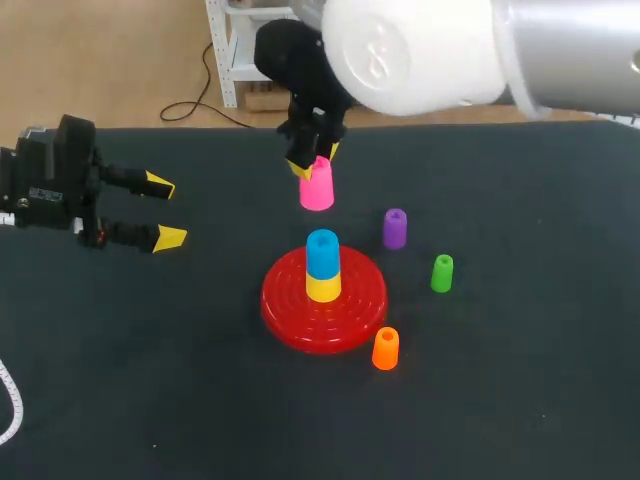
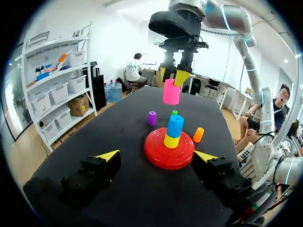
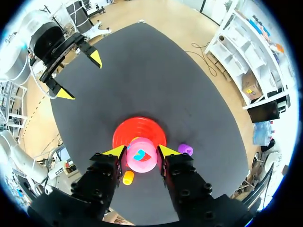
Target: Pick up and stack the cylinders on the red base in this order: pink,purple,orange,green
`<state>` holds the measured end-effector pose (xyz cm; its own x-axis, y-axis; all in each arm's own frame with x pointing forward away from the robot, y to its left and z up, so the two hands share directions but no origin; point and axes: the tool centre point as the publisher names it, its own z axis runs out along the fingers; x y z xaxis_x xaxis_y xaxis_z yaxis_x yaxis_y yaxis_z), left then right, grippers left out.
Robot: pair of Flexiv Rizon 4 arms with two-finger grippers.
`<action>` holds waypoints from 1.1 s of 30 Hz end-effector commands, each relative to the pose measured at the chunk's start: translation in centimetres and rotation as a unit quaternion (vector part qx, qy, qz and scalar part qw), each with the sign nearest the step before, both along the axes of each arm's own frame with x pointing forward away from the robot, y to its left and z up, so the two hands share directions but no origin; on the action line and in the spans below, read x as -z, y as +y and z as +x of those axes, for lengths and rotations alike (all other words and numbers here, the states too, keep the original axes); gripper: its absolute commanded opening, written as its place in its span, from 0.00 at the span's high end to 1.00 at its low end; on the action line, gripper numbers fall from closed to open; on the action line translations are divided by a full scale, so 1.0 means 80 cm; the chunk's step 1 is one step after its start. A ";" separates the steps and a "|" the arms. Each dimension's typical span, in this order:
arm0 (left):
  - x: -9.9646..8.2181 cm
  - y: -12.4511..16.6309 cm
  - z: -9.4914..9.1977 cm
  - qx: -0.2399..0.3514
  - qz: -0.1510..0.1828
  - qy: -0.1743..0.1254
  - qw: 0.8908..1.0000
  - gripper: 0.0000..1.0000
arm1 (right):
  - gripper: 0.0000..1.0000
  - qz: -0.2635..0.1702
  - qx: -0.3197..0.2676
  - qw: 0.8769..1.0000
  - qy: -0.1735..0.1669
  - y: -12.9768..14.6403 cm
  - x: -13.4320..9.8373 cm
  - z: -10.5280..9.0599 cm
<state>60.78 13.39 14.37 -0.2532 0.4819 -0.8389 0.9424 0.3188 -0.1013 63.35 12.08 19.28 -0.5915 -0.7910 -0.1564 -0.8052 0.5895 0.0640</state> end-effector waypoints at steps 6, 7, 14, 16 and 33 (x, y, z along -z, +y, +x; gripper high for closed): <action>0.002 0.000 0.000 0.000 -0.002 -0.002 1.000 0.00 | 1.00 -0.020 0.012 1.000 0.015 0.008 0.023 -0.003; 0.002 0.000 0.000 0.000 -0.002 -0.002 1.000 0.00 | 1.00 -0.020 0.015 1.000 0.017 0.008 0.026 -0.002; 0.002 0.000 0.000 0.000 -0.002 -0.002 1.000 0.00 | 1.00 -0.014 0.028 0.999 0.024 0.013 0.037 0.001; 0.002 0.000 0.000 0.000 -0.002 -0.002 1.000 0.00 | 1.00 -0.012 0.028 0.999 0.024 0.014 0.037 -0.003; 0.002 0.000 0.000 0.000 -0.002 -0.002 1.000 0.00 | 1.00 -0.042 0.011 0.999 0.032 -0.004 0.046 -0.040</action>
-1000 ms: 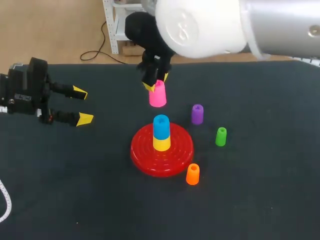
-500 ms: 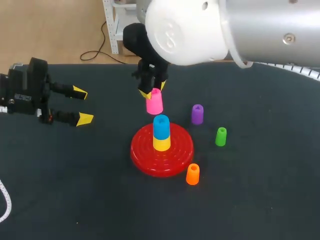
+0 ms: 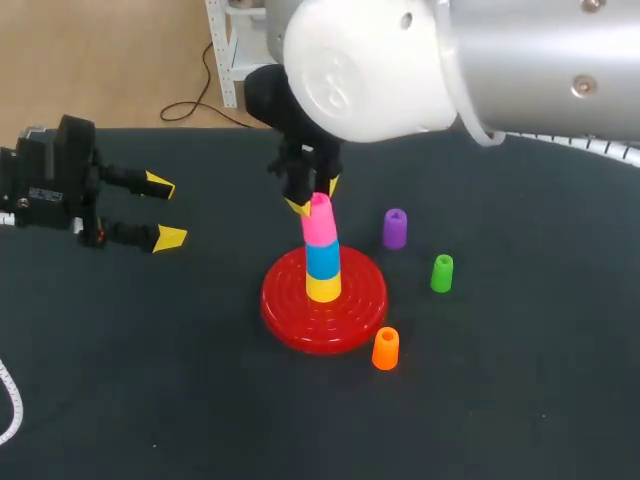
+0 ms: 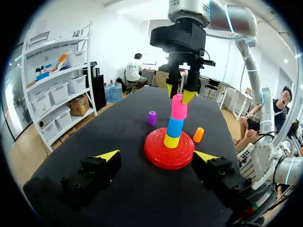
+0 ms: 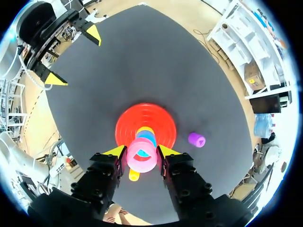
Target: Pick up and stack the cylinders on the red base in this order: pink,purple,orange,green
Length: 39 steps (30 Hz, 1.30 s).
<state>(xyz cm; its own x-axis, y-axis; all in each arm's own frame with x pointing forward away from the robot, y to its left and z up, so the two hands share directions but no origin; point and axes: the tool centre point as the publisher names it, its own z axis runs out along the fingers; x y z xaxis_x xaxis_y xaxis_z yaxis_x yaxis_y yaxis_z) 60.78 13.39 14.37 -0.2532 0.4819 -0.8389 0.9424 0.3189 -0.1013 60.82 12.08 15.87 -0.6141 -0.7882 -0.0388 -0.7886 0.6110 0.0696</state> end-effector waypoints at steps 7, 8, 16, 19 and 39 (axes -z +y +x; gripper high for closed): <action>0.002 0.000 0.000 0.000 -0.002 -0.002 1.000 0.00 | 1.00 0.004 0.010 1.000 -0.014 -0.003 0.010 -0.005; 0.002 0.000 0.000 0.000 -0.002 -0.002 1.000 0.00 | 1.00 0.004 0.010 1.000 -0.014 -0.003 0.011 -0.004; 0.002 0.000 0.000 0.000 -0.002 -0.002 1.000 0.00 | 1.00 0.006 0.020 1.000 -0.016 -0.008 0.017 -0.001; 0.002 0.000 0.000 0.000 -0.002 -0.002 1.000 0.00 | 1.00 0.007 0.022 1.000 -0.013 -0.010 0.018 -0.003; 0.002 0.000 0.000 0.000 -0.002 -0.002 1.000 0.00 | 1.00 -0.016 0.014 1.000 -0.011 -0.004 0.039 -0.014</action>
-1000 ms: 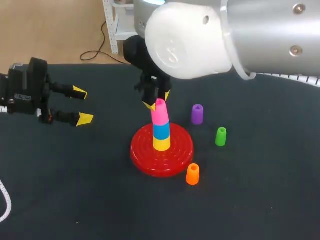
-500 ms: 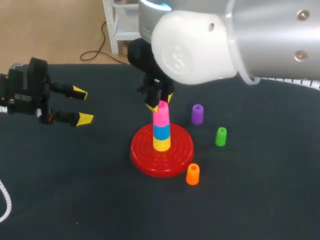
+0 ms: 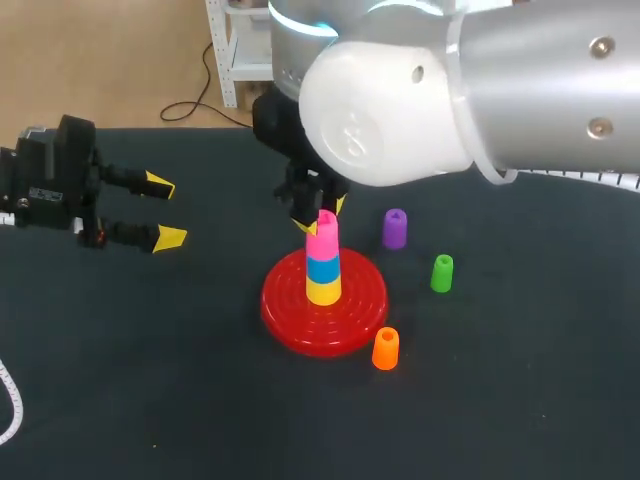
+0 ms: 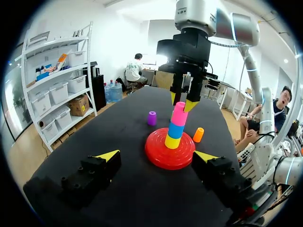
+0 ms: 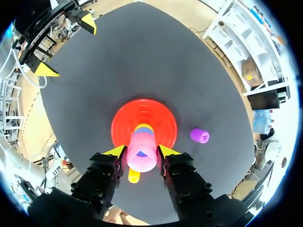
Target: Pick up and stack the cylinders on the red base in this order: pink,purple,orange,green
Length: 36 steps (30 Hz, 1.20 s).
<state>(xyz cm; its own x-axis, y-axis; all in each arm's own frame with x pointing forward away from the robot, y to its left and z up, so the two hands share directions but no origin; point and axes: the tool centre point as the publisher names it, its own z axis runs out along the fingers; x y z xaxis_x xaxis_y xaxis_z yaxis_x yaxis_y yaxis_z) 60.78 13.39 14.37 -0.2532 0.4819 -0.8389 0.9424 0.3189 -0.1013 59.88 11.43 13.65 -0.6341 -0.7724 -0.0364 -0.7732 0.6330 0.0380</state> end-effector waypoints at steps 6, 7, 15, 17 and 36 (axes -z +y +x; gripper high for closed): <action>0.002 0.000 0.000 0.000 -0.002 -0.002 1.000 0.00 | 1.00 -0.004 0.002 1.000 0.002 0.003 0.017 0.000; 0.002 0.000 0.000 0.000 -0.002 -0.002 1.000 0.00 | 1.00 -0.001 0.003 1.000 0.000 0.003 0.014 0.000; 0.002 0.000 0.000 0.000 -0.002 -0.002 1.000 0.00 | 0.00 0.071 0.033 0.996 -0.036 -0.006 -0.031 0.009; 0.002 0.000 0.000 0.000 -0.002 -0.002 1.000 0.00 | 0.00 0.087 0.037 0.995 -0.042 -0.012 -0.041 0.010; 0.002 0.000 0.000 0.000 -0.002 -0.002 1.000 0.00 | 0.00 0.103 0.078 0.989 -0.071 -0.137 -0.032 0.041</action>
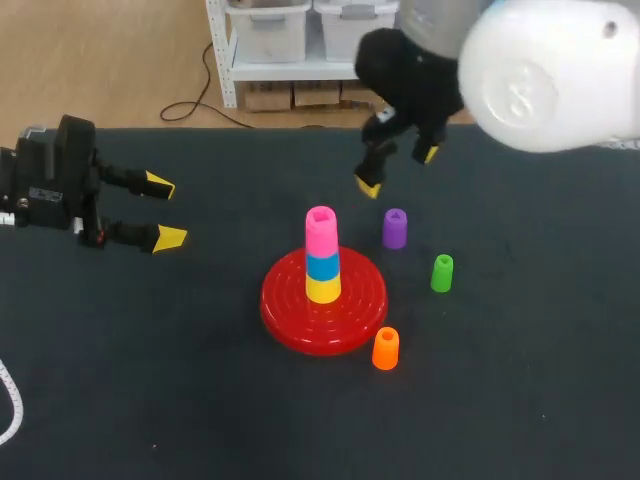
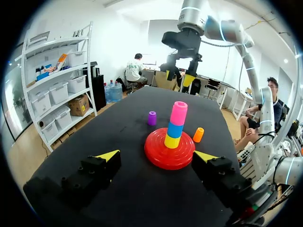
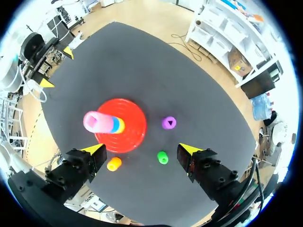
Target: Pick up and stack the cylinders on the red base in this order: pink,purple,orange,green
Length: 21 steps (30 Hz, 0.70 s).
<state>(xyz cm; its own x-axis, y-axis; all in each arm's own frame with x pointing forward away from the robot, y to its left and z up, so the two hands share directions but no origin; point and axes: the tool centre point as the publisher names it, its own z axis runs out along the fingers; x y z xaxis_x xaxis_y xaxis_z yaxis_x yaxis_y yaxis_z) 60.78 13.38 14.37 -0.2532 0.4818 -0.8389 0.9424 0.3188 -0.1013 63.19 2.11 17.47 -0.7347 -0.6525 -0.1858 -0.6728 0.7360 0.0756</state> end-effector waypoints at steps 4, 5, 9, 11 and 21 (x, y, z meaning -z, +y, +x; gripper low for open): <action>0.002 0.000 0.000 0.000 -0.002 -0.002 1.000 0.00 | 0.00 0.029 0.008 0.999 -0.026 -0.038 0.035 0.000; 0.002 0.000 0.000 0.000 -0.002 -0.002 1.000 0.00 | 0.00 0.029 0.010 0.999 -0.023 -0.042 0.041 0.000; 0.002 0.000 0.000 0.000 -0.002 -0.002 1.000 0.00 | 0.00 0.028 0.012 0.999 -0.014 -0.049 0.061 -0.004; 0.002 0.000 0.000 0.000 -0.002 -0.002 1.000 0.00 | 0.00 0.026 0.010 1.000 -0.005 -0.049 0.074 -0.006; 0.002 0.000 0.000 0.000 -0.002 -0.002 1.000 0.00 | 0.00 0.015 -0.038 0.999 0.011 -0.028 0.106 -0.032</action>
<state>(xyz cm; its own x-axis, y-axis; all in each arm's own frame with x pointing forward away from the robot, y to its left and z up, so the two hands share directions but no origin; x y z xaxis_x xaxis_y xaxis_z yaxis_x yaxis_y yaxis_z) 60.78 13.39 14.37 -0.2532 0.4818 -0.8389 0.9424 0.3189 -0.1013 60.84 -0.53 9.39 -0.6879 -0.7004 -0.1904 -0.7244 0.6790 0.1192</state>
